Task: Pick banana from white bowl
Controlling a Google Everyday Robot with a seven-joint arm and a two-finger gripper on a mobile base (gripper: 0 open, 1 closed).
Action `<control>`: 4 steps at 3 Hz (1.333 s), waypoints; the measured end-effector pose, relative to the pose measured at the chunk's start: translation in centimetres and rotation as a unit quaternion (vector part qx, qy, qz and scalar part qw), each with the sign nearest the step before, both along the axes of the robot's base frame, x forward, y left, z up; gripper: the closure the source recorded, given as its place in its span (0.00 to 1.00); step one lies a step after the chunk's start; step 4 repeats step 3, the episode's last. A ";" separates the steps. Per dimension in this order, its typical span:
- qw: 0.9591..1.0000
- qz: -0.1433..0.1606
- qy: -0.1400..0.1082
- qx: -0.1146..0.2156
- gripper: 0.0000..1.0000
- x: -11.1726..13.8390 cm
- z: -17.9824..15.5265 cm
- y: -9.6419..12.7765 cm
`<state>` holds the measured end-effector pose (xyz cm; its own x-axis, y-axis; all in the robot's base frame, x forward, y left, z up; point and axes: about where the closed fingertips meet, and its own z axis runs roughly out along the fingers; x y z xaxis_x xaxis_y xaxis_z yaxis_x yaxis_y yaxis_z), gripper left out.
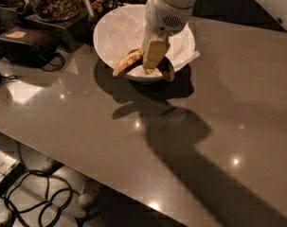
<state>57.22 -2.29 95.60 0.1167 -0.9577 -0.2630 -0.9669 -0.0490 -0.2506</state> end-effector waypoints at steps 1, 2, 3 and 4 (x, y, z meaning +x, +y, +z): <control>0.999 -0.039 0.021 0.011 1.00 -3.5 -0.2 -0.2; 0.996 -0.079 0.041 0.016 1.00 -6.0 -0.2 -0.2; 0.996 -0.079 0.041 0.016 1.00 -6.0 -0.2 -0.2; 0.996 -0.079 0.041 0.016 1.00 -6.0 -0.2 -0.2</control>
Offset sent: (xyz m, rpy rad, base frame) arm -0.0904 -0.0034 -0.0042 0.0348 0.1404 -0.2360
